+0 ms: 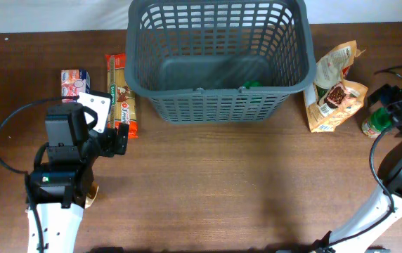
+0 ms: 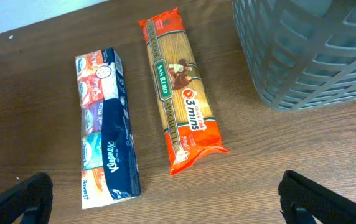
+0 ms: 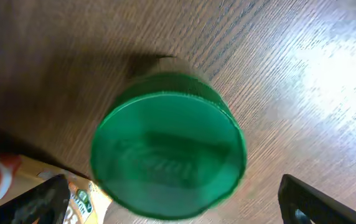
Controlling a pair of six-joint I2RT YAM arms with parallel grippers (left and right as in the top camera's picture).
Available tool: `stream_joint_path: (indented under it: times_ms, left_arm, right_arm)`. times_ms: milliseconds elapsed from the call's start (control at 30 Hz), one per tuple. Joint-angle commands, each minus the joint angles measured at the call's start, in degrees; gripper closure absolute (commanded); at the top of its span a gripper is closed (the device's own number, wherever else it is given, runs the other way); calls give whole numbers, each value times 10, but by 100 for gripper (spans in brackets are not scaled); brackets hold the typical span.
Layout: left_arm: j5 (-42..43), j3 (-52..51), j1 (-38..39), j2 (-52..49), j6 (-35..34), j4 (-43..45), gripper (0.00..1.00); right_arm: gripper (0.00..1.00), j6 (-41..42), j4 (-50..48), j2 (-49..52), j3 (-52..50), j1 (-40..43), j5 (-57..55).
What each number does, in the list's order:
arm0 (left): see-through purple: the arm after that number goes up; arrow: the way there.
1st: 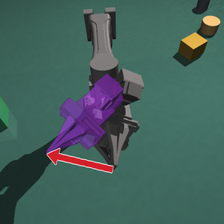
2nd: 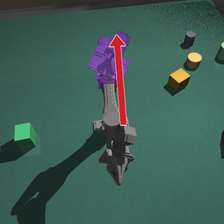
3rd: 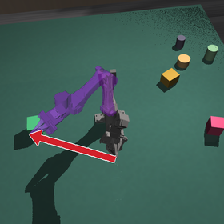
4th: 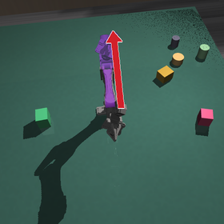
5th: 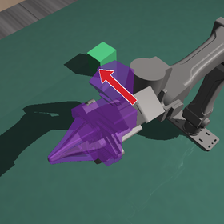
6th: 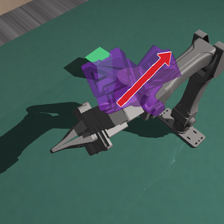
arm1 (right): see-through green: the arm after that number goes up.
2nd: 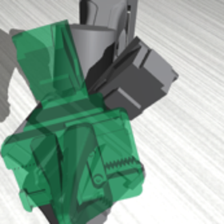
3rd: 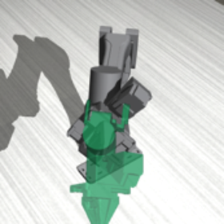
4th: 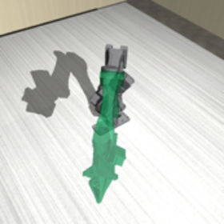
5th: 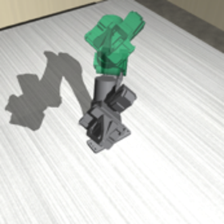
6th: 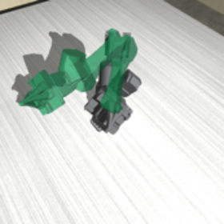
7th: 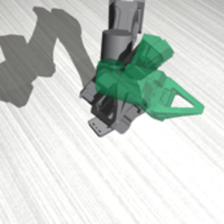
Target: Pack container
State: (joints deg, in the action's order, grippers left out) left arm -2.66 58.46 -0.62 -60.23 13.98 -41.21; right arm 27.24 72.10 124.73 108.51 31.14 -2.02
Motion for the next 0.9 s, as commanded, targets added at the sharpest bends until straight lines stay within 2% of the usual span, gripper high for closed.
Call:
stream_joint_path:
  times_ms: [0, 867]
  left_arm:
    - [-6, 7, -3, 0, 7, 0, 1]
    - [-6, 7, -3, 0, 7, 0, 1]
  right_arm:
    - [1, 7, 0, 23, -3, 1, 3]
    - [1, -13, -43, 68, -3, 23, 3]
